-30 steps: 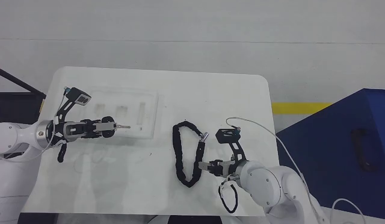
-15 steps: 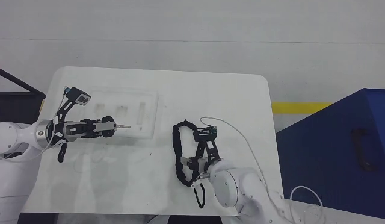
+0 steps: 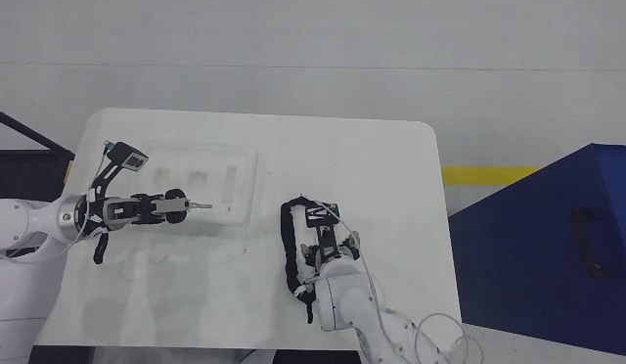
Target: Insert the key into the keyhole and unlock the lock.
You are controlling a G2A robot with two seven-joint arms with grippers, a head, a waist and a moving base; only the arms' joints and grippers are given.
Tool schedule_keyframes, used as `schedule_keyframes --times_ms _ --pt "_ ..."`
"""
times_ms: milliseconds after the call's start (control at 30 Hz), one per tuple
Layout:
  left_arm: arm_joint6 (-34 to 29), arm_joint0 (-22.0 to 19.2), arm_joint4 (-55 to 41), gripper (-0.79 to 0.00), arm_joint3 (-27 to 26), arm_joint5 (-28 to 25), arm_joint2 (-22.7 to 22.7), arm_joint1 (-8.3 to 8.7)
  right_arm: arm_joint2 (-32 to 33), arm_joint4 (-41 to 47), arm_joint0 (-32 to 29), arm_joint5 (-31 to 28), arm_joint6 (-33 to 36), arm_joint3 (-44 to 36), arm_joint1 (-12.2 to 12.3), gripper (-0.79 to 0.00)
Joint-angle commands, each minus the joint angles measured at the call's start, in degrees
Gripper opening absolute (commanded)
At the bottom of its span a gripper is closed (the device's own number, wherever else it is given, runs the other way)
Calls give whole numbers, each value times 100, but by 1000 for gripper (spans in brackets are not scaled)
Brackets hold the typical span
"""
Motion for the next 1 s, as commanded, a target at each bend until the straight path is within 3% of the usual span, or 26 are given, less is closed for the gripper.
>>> schedule_keyframes --times_ms 0,200,533,833,900,967 --pt "0 0 0 -785 0 0 0 0 163 -206 -117 -207 211 -19 -151 -95" --pt "0 0 0 -785 0 0 0 0 585 -788 -286 -565 570 156 -674 -160" --pt "0 0 0 -785 0 0 0 0 923 -1618 -223 -922 926 772 -1561 -185" --pt "0 0 0 -785 0 0 0 0 1192 -1558 194 -982 987 1473 -1844 -302" --pt "0 0 0 -785 0 0 0 0 1218 -1590 222 -980 985 1535 -1863 -382" --pt "0 0 0 -785 0 0 0 0 1237 -1635 238 -985 990 1579 -1874 -400"
